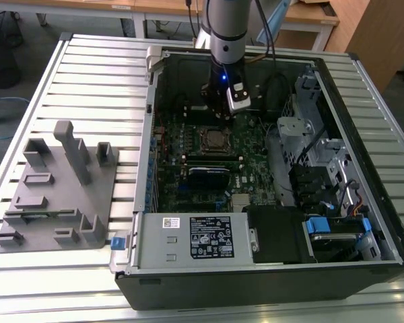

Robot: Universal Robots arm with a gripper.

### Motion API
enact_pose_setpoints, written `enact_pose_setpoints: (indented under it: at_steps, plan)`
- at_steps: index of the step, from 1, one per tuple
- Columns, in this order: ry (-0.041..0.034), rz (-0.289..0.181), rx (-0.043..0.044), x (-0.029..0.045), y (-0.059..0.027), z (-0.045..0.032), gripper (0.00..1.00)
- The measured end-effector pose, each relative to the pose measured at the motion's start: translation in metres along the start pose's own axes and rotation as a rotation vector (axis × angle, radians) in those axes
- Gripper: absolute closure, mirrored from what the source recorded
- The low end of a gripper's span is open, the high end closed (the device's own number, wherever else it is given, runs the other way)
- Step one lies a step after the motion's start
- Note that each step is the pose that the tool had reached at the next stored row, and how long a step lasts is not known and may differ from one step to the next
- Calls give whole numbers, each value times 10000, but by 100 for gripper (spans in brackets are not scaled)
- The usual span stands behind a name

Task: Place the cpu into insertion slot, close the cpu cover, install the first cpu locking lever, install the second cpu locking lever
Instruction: 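Install the first cpu locking lever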

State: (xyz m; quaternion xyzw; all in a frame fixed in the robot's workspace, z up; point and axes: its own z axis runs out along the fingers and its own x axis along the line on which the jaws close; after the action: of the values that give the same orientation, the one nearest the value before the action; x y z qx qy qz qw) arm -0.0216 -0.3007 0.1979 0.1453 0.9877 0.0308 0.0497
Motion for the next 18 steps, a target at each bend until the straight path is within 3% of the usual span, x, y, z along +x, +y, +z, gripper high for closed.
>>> enact_pose_setpoints:
  at_steps: [7, 11, 18]
  plan:
    - [2, 2, -10, -25, 8, 3, 89]
    - [13, 10, -82, -25, 7, 5, 89]
    - [-4, 10, -115, -25, 10, 22, 89]
